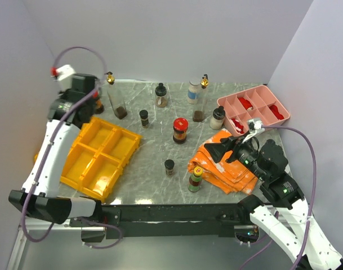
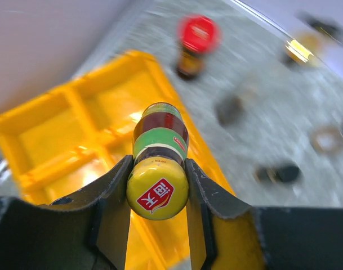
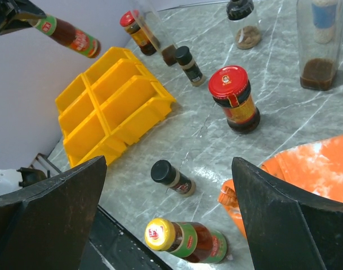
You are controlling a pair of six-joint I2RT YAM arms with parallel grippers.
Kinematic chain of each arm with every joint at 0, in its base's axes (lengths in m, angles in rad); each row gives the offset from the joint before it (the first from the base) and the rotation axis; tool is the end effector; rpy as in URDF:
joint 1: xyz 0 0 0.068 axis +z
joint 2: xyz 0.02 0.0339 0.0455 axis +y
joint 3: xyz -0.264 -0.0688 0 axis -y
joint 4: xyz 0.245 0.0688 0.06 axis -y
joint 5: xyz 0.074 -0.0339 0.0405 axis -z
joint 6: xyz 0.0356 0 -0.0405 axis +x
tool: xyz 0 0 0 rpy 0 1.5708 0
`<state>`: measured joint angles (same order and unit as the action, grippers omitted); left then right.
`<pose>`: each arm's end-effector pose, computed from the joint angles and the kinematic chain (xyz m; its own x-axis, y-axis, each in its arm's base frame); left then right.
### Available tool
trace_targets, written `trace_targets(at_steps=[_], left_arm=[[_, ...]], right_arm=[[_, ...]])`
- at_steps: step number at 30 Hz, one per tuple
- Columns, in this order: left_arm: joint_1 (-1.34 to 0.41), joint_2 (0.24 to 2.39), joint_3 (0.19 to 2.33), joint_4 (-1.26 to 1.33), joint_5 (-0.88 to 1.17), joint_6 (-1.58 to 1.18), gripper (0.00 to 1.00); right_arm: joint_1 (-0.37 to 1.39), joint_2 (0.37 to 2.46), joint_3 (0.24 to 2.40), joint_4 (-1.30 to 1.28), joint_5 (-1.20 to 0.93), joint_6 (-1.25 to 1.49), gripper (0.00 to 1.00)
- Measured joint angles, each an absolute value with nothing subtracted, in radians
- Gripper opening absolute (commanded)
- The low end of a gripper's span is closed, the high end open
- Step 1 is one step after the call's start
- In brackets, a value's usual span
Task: Organize the condiment bottles
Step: Place the bottle in the storage box.
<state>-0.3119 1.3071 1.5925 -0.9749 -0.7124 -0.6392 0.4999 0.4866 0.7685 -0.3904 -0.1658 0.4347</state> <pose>0.2425 -0.0537 0.4307 -0.3381 -0.3653 -0.8673 -0.5600 0.8187 -0.1266 0.0970 0.0597 0.3509 -0.3459 0.2843 -0.8941 -0.5194 0.7356 0.4349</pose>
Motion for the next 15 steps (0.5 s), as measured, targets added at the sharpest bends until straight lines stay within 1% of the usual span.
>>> trace_targets(at_steps=[6, 8, 10, 15], left_arm=[[0.073, 1.313, 1.530, -0.930, -0.625, -0.618, 0.01], [0.165, 1.316, 1.502, -0.932, -0.612, -0.612, 0.01], [0.209, 1.314, 1.473, -0.933, -0.611, -0.609, 0.01], [0.250, 1.301, 1.416, -0.909, -0.564, -0.619, 0.01]], right_arm=[[0.500, 0.482, 0.768, -0.390, -0.188, 0.457, 1.00], [0.500, 0.479, 0.768, -0.388, -0.195, 0.461, 1.00], [0.500, 0.479, 0.768, -0.387, -0.203, 0.464, 1.00], [0.500, 0.499, 0.768, -0.381, -0.218, 0.475, 1.00]])
